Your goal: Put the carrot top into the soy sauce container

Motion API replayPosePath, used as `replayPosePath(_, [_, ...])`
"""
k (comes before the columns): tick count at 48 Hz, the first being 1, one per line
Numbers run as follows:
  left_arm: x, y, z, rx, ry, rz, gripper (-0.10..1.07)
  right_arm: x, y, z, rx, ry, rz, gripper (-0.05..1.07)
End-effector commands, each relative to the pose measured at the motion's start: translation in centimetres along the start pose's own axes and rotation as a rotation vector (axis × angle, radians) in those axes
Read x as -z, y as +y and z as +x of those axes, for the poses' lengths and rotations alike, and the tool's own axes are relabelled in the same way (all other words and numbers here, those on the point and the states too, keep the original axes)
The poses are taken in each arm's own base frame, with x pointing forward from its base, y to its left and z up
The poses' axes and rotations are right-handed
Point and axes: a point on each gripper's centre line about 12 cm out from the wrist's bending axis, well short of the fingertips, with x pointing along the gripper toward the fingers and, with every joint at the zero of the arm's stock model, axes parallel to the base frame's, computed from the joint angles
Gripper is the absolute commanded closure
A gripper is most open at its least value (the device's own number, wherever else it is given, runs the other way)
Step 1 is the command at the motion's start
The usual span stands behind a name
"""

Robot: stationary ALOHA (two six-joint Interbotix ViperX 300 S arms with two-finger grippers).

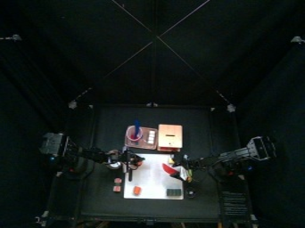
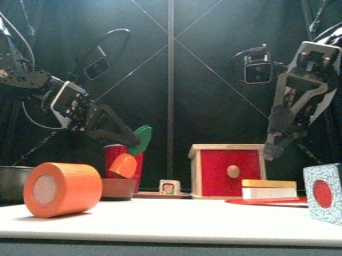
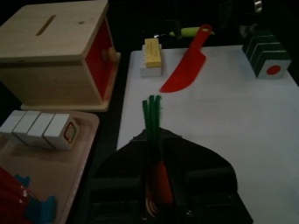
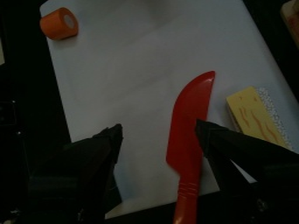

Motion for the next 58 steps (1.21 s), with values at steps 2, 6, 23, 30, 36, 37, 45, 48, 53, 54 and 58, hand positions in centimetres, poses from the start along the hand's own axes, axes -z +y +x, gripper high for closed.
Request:
replayPosePath(2, [-0.5,0.5,0.0,-0.018,-0.019,-0.005,0.42,-0.9,0.6,-0.2,-0.020,-0.027,0.002,0.06])
replayPosePath(6, [-0.3,0.7,0.0,-0.022,-0.013,-0.005,0.42,-0.8,0.6,-0.2,-0.019,-0.026,0.004,0.06])
replayPosePath(23, [-0.2,0.6,0.1,-0.019,-0.010,-0.011,0.41,-0.8,0.6,-0.1,-0.019,-0.024,0.009,0.06])
replayPosePath(30, [0.0,0.5,0.0,-0.017,-0.002,-0.014,0.41,-0.8,0.6,-0.1,-0.019,-0.024,0.013,0.06])
replayPosePath(36, [0.4,0.4,-0.1,-0.013,0.019,-0.016,0.37,-0.8,0.6,-0.1,-0.019,-0.024,0.015,0.06])
replayPosePath(37, [0.5,0.4,-0.1,-0.013,0.025,-0.017,0.35,-0.8,0.6,-0.1,-0.019,-0.024,0.016,0.06])
replayPosePath(45, [0.8,0.3,-0.2,-0.015,0.053,-0.031,0.24,-0.8,0.6,-0.1,-0.019,-0.023,0.025,0.06])
replayPosePath(48, [0.8,0.2,-0.2,-0.015,0.054,-0.038,0.20,-0.9,0.6,-0.2,-0.020,-0.025,0.027,0.06])
replayPosePath(53, [0.7,0.0,-0.3,-0.019,0.052,-0.051,0.15,-0.9,0.7,-0.2,-0.021,-0.024,0.029,0.06])
replayPosePath(54, [0.6,-0.1,-0.3,-0.019,0.052,-0.053,0.15,-0.9,0.7,-0.2,-0.021,-0.024,0.030,0.06])
replayPosePath(58, [0.5,-0.4,-0.5,-0.018,0.048,-0.064,0.11,-0.9,0.6,-0.2,-0.020,-0.024,0.031,0.06])
